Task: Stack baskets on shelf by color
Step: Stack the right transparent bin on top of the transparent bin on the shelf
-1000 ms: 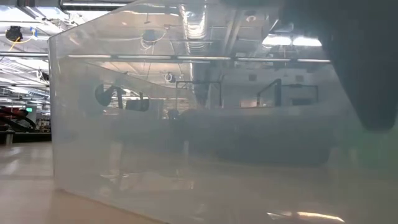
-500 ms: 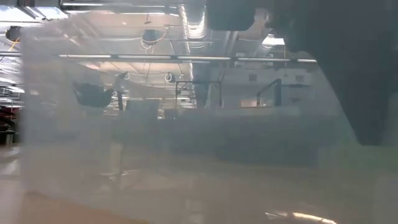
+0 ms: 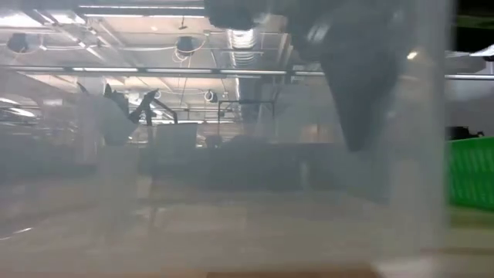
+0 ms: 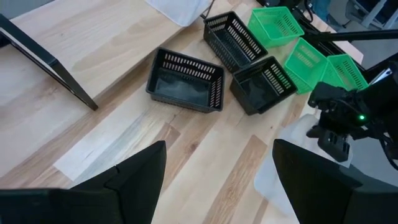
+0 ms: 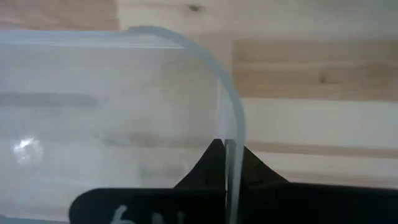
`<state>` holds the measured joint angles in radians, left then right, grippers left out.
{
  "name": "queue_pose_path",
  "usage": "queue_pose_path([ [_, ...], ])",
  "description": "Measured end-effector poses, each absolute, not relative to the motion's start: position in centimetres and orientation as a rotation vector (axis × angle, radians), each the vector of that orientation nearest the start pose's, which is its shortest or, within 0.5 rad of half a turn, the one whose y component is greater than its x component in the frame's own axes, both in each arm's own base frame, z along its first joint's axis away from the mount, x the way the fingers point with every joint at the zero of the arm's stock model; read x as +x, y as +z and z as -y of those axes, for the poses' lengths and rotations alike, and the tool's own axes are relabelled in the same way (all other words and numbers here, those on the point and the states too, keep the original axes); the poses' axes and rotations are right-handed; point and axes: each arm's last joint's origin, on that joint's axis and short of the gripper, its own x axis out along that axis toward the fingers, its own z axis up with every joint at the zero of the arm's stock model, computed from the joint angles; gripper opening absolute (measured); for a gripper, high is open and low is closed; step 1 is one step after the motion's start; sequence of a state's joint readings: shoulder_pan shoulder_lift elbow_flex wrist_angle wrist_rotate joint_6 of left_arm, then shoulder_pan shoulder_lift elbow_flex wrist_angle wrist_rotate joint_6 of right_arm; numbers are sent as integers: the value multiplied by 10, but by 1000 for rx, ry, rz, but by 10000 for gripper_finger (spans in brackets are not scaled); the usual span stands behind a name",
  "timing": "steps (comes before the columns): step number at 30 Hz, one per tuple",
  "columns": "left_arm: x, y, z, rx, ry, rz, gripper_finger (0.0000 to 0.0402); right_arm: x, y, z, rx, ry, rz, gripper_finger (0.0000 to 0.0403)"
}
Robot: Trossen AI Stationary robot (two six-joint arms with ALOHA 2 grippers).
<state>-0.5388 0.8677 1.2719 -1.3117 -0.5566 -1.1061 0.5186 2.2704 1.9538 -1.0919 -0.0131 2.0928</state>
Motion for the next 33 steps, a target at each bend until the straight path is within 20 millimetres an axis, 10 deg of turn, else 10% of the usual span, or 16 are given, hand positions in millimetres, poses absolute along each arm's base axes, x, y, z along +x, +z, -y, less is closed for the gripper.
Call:
queue_pose_path([
  [17,100,384,42,-536,413,-657,283,385,296,-203,1093,-1019,-1120,3],
  [33,100,384,42,-486,394,-665,283,360,384,-122,983,-879,-847,3],
])
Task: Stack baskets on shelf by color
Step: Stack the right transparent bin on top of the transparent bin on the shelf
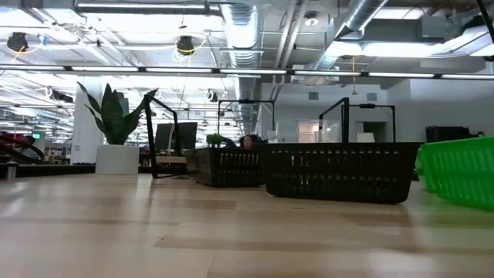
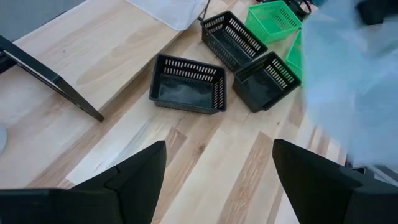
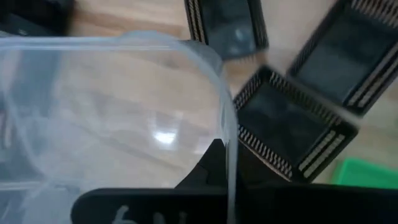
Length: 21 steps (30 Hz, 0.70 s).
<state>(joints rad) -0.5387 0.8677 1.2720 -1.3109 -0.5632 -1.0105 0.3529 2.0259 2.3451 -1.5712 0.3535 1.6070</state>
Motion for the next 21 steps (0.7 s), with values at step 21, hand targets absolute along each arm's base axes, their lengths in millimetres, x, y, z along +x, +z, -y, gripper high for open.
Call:
queue_pose_path([
  [21,101,385,40,-504,471,-594,283,278,481,14,504,-748,-706,5],
])
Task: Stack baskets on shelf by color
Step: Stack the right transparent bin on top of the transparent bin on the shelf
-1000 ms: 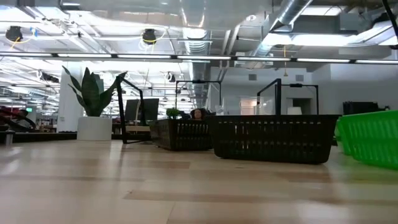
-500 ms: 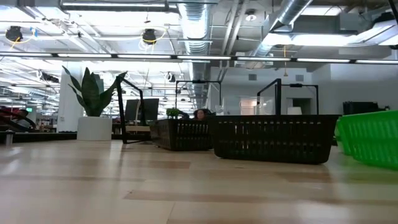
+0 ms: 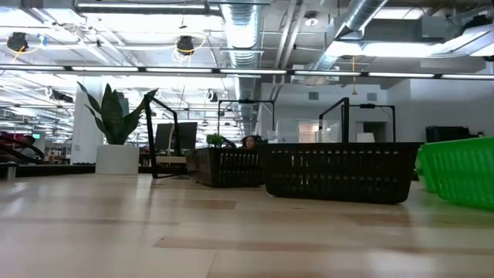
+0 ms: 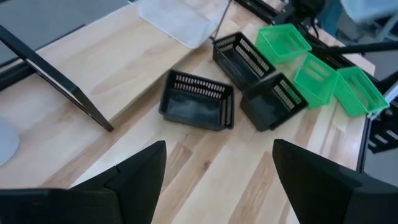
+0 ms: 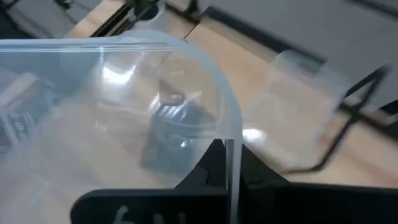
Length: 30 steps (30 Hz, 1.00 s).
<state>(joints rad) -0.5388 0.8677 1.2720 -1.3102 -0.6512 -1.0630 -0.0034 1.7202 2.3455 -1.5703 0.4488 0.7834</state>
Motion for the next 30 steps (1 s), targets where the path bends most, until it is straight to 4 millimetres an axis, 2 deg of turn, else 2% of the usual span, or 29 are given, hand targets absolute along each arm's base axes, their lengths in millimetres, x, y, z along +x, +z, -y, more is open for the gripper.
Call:
queue_pose_path([
  [9,101,387,37,-540,581,-476,283,232,495,105,303,-812,-783,6],
  [14,101,388,35,-570,639,-405,283,219,490,152,185,-708,-876,3],
  [22,101,390,33,-606,700,-319,283,237,469,213,-49,-466,-906,11],
  [26,101,390,33,-598,713,-301,283,254,446,238,-136,-352,-953,9],
  [30,100,391,31,-553,730,-281,283,272,418,260,-134,-248,-1004,12],
])
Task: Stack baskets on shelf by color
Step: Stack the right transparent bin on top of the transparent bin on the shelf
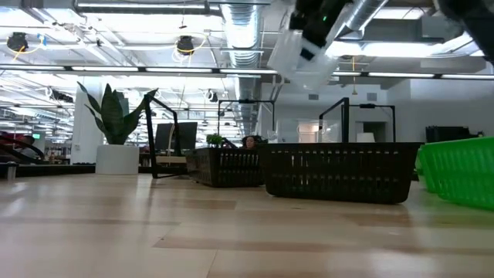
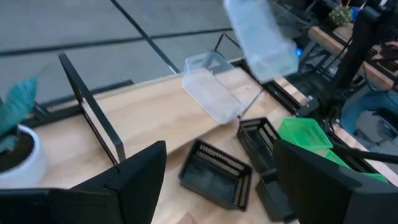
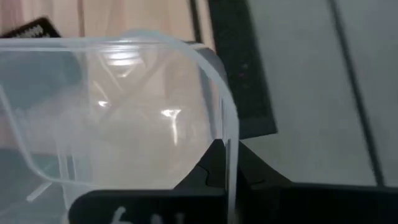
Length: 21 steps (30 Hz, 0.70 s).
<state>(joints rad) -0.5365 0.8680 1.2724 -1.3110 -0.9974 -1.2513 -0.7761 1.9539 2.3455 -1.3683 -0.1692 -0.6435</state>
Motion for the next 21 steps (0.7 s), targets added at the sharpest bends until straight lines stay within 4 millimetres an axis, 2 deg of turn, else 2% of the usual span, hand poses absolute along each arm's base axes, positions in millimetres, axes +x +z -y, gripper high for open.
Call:
queue_pose_path([
  [5,101,392,27,-488,779,-252,283,292,381,280,-144,-156,-1084,12],
  [10,102,392,23,-480,817,-244,283,303,357,291,-145,-100,-1137,11],
  [21,91,396,8,-533,919,-160,283,303,357,293,-260,-37,-1137,13],
])
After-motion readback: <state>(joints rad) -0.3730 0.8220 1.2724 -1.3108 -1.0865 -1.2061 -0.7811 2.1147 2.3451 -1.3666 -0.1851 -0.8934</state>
